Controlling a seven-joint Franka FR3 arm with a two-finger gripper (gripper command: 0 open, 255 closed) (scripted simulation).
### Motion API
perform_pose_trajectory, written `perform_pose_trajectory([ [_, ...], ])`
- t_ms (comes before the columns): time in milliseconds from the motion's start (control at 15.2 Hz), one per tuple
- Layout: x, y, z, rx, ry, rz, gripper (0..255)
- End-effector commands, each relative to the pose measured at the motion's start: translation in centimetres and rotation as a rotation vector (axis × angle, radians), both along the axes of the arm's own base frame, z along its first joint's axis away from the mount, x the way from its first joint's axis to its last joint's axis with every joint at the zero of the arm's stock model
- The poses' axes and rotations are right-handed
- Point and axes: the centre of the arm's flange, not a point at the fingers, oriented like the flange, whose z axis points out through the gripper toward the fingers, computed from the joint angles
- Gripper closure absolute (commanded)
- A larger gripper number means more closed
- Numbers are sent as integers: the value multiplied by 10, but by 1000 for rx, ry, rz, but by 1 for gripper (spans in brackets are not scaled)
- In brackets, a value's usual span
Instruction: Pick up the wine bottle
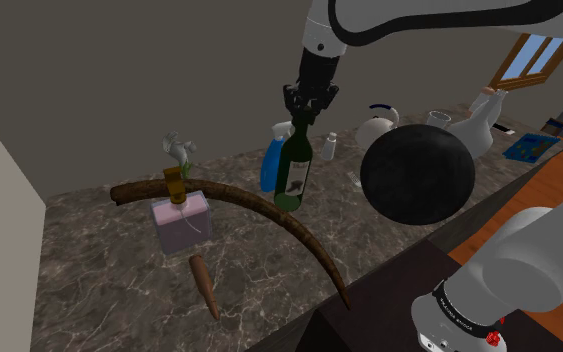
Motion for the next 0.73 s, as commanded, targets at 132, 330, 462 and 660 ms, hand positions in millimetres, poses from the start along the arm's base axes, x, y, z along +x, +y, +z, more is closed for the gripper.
perform_pose_trajectory([
  [132, 0, 0, 4, 0, 2, 0, 255],
  [330, 0, 0, 20, 0, 2, 0, 255],
  [462, 0, 0, 31, 0, 2, 0, 255],
  [660, 0, 0, 46, 0, 2, 0, 255],
])
